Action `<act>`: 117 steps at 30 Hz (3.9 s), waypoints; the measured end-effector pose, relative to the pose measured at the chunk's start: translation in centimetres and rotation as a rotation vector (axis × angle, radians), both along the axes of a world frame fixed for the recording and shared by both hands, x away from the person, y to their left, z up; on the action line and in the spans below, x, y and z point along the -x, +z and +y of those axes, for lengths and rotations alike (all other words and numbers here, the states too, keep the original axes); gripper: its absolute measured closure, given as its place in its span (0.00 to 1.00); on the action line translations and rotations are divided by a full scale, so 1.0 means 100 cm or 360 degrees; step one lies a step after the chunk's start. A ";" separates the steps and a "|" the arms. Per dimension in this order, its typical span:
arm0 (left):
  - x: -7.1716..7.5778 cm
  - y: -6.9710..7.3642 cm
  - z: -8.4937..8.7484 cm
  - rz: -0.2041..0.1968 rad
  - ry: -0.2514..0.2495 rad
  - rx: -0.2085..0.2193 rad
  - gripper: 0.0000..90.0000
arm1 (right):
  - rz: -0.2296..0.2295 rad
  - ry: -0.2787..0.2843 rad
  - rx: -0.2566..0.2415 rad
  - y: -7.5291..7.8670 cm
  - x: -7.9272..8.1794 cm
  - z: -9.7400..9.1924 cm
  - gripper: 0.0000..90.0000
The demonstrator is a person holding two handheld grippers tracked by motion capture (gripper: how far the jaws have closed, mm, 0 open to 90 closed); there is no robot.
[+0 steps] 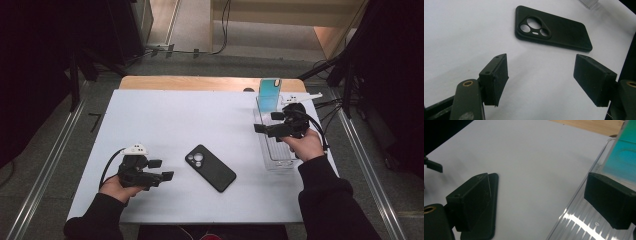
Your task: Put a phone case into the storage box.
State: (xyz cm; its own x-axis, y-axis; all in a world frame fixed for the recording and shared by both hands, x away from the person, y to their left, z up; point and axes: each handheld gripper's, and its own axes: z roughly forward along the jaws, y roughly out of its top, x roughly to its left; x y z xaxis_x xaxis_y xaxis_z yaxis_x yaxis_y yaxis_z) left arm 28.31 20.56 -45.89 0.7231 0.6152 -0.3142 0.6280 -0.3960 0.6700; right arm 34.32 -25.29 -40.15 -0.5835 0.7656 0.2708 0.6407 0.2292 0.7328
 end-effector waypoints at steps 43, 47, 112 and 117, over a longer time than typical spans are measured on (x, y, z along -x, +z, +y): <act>0.006 0.004 0.001 -0.0031 -0.0029 0.0020 0.31 | 0.0026 0.0395 -0.0052 -0.043 0.100 -0.005 0.24; 0.007 0.005 0.000 -0.0034 -0.0028 0.0020 0.31 | 0.0034 0.0417 -0.0031 -0.049 0.105 -0.003 0.24; 0.009 0.003 0.004 -0.0022 -0.0022 0.0013 0.31 | 0.0094 0.0194 -0.0008 -0.045 0.061 0.046 0.01; 0.009 0.003 0.004 -0.0020 -0.0018 0.0009 0.31 | 0.0071 0.0175 0.0020 -0.045 0.058 0.056 0.01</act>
